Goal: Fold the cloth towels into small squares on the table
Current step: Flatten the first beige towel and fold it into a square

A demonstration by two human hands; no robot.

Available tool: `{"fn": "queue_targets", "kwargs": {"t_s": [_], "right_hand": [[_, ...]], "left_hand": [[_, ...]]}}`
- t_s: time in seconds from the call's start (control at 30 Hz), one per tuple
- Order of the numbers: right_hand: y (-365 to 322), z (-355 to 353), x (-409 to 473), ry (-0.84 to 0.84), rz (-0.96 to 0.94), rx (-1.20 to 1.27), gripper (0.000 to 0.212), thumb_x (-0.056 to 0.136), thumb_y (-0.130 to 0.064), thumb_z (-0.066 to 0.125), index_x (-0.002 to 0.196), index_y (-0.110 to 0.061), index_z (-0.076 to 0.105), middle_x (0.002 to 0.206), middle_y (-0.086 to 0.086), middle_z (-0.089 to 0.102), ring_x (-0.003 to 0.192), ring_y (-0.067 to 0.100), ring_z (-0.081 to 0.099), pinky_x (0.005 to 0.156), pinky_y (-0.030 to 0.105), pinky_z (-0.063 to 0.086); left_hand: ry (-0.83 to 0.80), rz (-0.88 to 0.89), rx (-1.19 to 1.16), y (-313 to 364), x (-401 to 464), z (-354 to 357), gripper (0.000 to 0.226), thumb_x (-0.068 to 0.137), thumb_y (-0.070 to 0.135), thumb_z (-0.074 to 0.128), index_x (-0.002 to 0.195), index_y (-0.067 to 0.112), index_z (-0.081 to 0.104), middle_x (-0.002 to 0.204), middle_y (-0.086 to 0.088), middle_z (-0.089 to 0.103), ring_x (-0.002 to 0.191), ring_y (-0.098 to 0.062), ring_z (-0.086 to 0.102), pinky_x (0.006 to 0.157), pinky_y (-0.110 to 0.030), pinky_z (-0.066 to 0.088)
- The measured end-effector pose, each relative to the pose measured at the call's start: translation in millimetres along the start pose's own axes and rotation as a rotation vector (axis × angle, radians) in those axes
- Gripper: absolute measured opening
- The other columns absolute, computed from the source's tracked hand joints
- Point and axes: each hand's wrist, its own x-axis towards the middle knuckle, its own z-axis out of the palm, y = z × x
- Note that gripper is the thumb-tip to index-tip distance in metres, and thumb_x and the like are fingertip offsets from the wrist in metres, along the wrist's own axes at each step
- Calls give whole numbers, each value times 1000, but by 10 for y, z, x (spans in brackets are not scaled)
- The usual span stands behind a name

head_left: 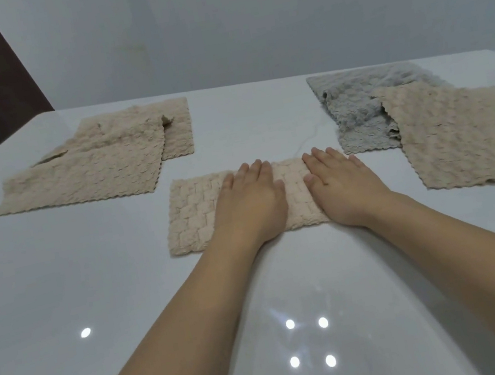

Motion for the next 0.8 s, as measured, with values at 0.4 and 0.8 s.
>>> {"fn": "queue_targets", "kwargs": {"t_s": [0.4,0.8], "right_hand": [[-31,-46,25,-44,46,-82,56,102,-37,13,155,-18,9,162,-1,2,149,17,-1,119,45,-3],[-953,210,127,7,-174,0,57,101,-38,12,155,-19,9,162,-1,5,149,18,1,120,42,-3]], "left_hand": [[-67,-161,-9,-999,-250,-239,61,104,46,15,159,20,8,166,4,4,152,-15,0,124,-37,1],[-34,-155,9,-1006,-244,-206,59,105,43,17,159,20,10,166,4,7,153,-15,1,123,-38,1]]}}
